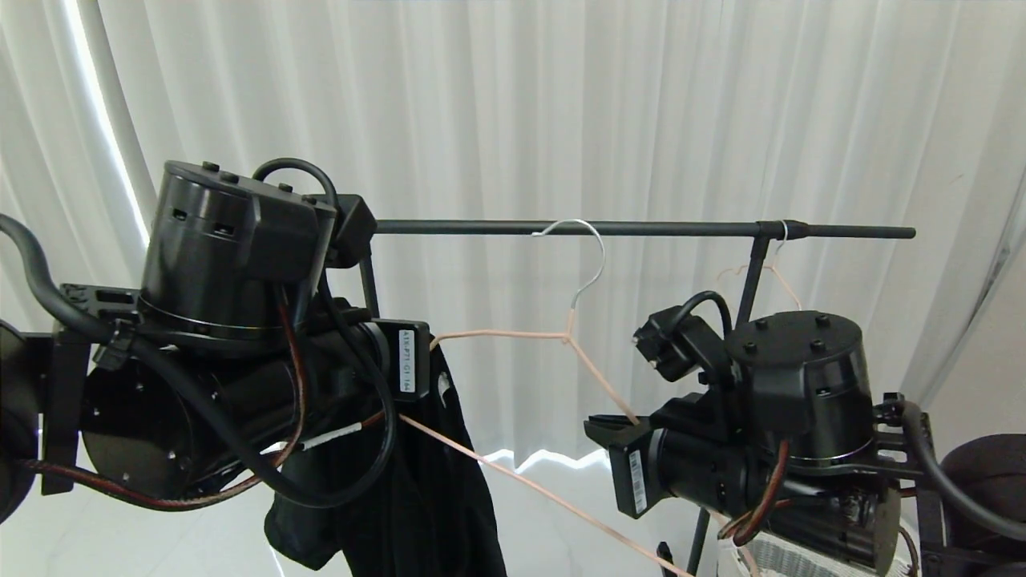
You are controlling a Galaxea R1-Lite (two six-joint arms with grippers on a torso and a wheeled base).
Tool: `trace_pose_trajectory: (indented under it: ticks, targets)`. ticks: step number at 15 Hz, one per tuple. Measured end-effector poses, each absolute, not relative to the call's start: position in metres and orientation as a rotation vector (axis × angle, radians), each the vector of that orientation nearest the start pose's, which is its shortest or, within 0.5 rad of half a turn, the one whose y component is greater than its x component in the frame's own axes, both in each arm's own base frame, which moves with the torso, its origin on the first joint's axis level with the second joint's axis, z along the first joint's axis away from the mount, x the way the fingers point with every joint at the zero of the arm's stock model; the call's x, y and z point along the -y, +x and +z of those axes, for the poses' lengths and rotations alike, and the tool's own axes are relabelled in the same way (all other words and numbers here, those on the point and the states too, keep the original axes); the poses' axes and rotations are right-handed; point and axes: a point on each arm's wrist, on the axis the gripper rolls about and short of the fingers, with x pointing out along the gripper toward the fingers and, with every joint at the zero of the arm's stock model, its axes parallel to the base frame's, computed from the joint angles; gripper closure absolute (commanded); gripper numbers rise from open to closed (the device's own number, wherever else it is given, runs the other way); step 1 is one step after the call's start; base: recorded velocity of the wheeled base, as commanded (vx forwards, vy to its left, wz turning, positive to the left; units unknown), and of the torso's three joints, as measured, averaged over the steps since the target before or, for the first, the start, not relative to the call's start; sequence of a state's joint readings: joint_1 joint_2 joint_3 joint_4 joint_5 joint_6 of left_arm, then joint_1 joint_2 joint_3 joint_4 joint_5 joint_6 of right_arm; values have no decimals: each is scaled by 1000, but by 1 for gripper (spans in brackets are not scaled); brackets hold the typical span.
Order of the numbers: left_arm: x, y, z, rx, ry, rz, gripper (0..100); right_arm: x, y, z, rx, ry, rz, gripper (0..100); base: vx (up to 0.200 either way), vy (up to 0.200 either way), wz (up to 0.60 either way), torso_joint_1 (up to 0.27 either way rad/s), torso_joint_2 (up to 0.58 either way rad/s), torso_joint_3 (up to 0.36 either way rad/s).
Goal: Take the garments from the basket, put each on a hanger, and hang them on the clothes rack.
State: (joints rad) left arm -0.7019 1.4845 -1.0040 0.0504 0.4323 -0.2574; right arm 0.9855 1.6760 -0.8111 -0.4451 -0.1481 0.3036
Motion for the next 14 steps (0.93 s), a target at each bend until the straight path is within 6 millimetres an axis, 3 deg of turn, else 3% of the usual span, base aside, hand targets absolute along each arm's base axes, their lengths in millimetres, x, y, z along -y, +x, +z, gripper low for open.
trace_pose_trajectory:
  ticks: [4,6,14]
  targets:
    - [154,199,234,-474,33,-191,100,-224,169,168,-494,9,720,100,0,0,0,0,0,0]
    - [155,199,235,-472,33,-197,100,-223,168,167,-497,3,736,100,0,0,0,0,0,0]
    - [178,186,233,-476,61,-291,100,-259,161,166,-485,-44,844,100,0,0,0,0,0,0]
